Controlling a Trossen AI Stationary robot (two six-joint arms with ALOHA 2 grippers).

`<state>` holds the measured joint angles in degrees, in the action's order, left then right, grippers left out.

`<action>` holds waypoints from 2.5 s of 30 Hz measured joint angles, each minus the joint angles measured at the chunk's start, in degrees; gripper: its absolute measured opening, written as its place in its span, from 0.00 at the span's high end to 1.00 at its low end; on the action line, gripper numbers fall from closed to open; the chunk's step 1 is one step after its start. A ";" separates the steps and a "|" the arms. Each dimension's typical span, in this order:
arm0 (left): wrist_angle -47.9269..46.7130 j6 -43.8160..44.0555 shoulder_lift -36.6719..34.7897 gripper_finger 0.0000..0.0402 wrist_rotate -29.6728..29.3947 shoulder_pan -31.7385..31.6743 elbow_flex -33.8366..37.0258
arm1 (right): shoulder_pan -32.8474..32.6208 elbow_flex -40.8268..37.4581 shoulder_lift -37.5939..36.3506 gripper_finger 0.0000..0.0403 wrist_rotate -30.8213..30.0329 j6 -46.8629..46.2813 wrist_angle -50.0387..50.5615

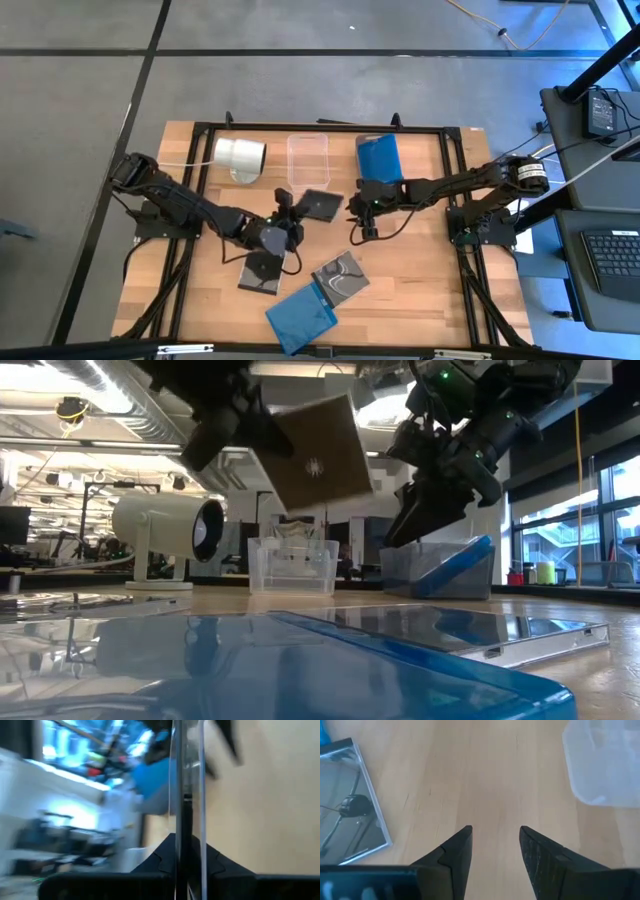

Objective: Pick & place jewel cases by type
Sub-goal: Put the top black cd case into the white bin

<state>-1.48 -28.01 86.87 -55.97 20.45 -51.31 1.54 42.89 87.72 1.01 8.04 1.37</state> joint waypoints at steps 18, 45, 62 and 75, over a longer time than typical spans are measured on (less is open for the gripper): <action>-5.11 -30.00 -0.02 0.94 -14.19 -12.80 -0.55 | 0.00 0.02 0.03 0.58 0.05 -1.78 0.46; -1.27 -41.83 10.86 0.94 -13.42 -22.91 -0.46 | 0.00 0.11 6.43 0.58 0.07 -1.80 -2.96; -1.68 -37.74 11.98 0.94 -2.68 -23.38 -0.48 | 0.09 0.07 8.27 0.58 0.05 -0.27 -3.57; -1.70 -35.89 11.98 0.90 0.18 -23.47 -0.48 | 0.09 0.07 8.27 0.58 0.07 -0.27 -3.18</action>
<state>-3.18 -63.91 98.85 -55.79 -3.03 -51.79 1.63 42.96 95.98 1.08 7.77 -1.80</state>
